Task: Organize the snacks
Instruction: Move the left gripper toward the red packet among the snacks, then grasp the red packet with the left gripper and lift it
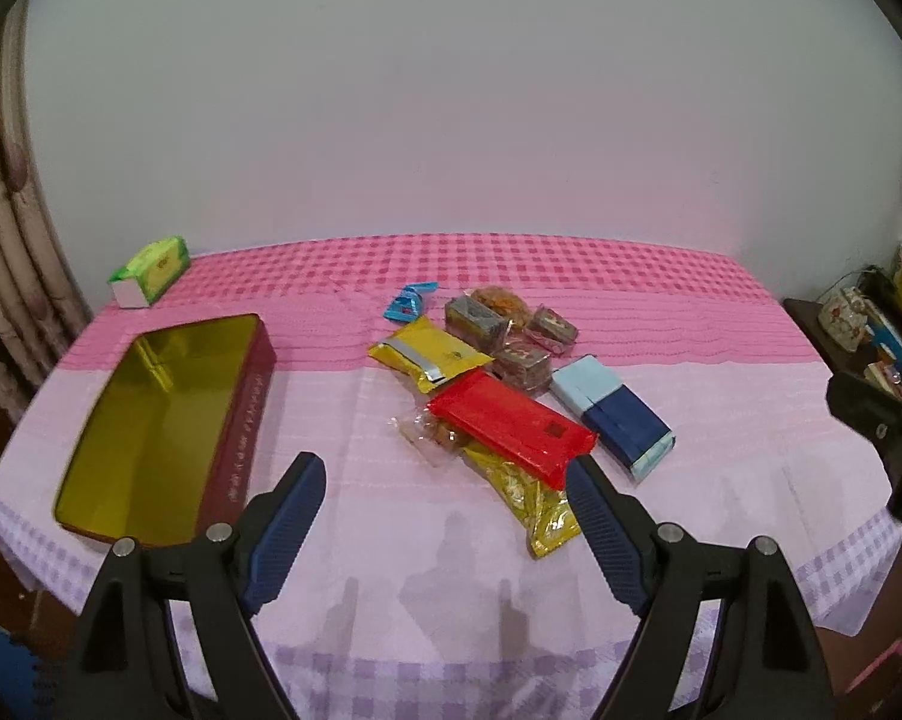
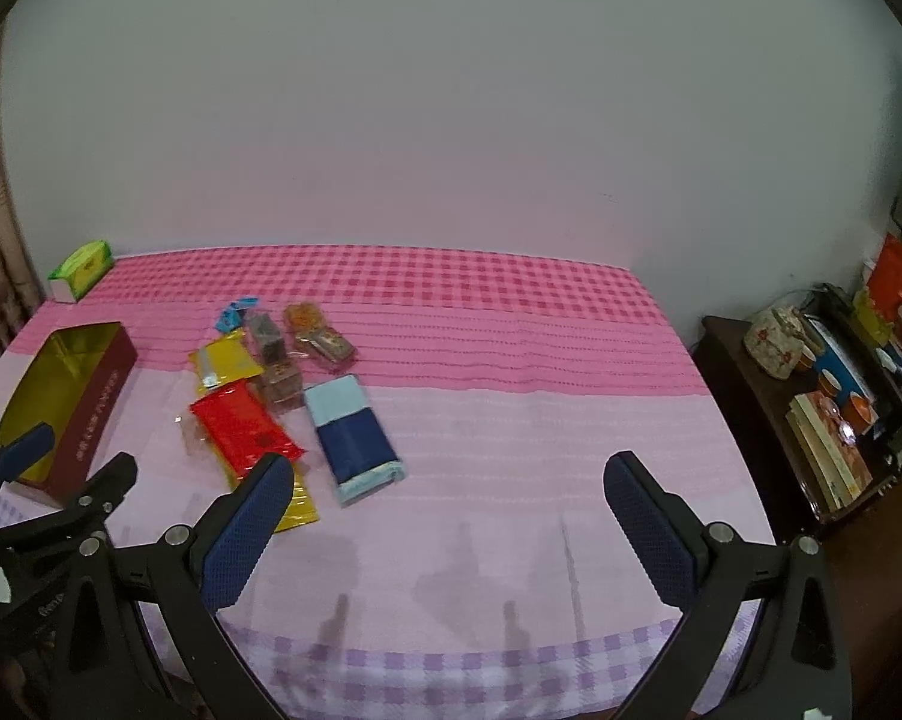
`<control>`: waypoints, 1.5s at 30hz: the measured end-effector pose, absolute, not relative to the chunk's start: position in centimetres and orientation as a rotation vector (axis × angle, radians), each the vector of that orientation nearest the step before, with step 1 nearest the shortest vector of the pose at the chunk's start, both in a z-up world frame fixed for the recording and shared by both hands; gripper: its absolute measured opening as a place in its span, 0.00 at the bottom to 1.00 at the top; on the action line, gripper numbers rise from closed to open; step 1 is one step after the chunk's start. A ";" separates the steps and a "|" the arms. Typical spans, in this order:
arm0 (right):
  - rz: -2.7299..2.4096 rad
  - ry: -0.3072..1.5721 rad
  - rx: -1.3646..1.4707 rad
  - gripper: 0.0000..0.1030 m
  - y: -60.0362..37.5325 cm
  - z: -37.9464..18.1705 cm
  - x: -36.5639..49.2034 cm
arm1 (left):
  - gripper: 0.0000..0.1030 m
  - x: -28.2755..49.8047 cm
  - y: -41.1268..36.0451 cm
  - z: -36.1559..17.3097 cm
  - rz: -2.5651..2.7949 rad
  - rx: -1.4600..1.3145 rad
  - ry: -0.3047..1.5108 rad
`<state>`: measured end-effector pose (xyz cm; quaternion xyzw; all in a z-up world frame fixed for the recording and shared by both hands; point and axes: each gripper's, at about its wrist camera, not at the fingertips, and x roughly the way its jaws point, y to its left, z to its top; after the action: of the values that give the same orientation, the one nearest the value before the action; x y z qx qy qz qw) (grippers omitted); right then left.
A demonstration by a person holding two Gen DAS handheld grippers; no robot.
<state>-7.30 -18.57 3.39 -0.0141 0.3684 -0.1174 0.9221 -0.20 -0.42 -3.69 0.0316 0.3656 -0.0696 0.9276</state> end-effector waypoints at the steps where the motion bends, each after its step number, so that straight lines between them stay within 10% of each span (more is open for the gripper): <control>1: -0.252 0.761 -0.026 1.00 -18.9 3.3 -7.2 | 0.82 0.3 -0.4 -4.3 -0.142 0.071 0.760; 22: -0.279 0.843 -0.026 1.00 -20.8 -0.6 -4.5 | 0.81 11.0 -3.7 -12.0 -0.092 -0.120 0.943; 34: -0.260 0.868 0.011 1.00 -21.6 -1.3 -4.5 | 0.18 10.1 -5.1 -10.6 -0.217 -0.077 0.900; 45: -0.234 0.822 0.007 1.00 -20.5 0.4 -5.6 | 0.12 7.3 -0.1 -3.8 -0.252 -0.093 0.779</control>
<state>-5.63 -20.49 0.42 0.0035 0.3984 -0.1133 0.9102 7.26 -0.09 -3.77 -0.0452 0.3785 -0.1223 0.9164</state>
